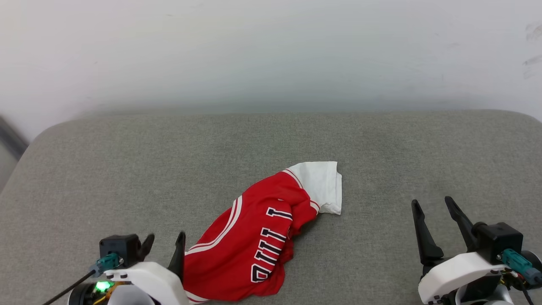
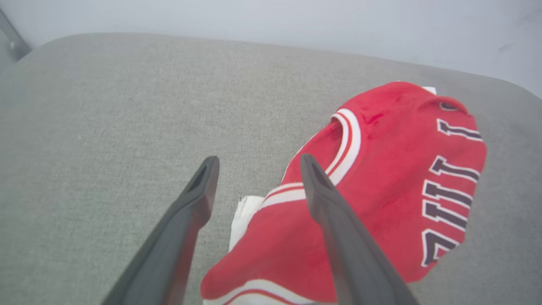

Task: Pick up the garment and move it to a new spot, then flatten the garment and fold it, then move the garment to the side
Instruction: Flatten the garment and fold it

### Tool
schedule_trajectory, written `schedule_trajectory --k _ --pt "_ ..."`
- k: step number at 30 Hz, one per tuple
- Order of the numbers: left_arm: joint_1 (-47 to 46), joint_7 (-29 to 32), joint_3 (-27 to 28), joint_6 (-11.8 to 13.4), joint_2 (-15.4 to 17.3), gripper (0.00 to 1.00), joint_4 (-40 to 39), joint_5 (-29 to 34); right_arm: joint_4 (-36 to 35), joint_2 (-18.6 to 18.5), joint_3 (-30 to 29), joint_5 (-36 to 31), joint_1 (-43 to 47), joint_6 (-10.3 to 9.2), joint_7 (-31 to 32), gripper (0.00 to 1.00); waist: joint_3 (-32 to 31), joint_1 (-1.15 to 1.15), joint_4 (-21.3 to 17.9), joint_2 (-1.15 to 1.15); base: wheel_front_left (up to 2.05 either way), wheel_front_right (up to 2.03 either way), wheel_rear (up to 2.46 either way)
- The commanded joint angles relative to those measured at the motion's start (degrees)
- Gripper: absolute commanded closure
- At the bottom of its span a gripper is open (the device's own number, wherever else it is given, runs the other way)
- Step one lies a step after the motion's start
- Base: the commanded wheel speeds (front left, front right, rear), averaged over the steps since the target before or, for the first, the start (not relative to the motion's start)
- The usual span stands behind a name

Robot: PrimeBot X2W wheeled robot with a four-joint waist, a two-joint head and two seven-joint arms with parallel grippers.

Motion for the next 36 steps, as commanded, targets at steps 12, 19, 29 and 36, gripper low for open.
schedule_trajectory --k 12,19,29,36 --pt "-5.63 -19.04 -0.76 -0.68 -2.84 0.0 -0.22 6.97 0.26 0.07 -2.94 1.65 -0.62 -0.02 3.02 0.0 0.24 0.0 0.99 0.0 0.0 0.0 0.0" --pt "-9.44 -21.79 -2.02 -1.39 -4.36 0.0 0.33 8.12 3.12 -1.0 -7.74 4.91 -5.77 -0.02 13.43 0.0 4.56 0.0 5.57 0.0 0.0 0.0 0.0" --pt "-15.05 -24.13 -4.01 -2.85 -7.45 0.0 1.32 9.07 8.94 -7.1 -4.83 12.54 -19.79 -0.01 39.12 0.0 11.64 0.0 13.03 0.0 0.0 0.0 0.0" --pt "-17.01 -24.91 -4.81 -4.04 -9.12 0.0 3.26 9.27 13.44 -7.86 -0.35 15.1 -25.85 -0.02 49.18 0.0 14.02 0.0 16.46 0.0 0.0 0.0 0.0"
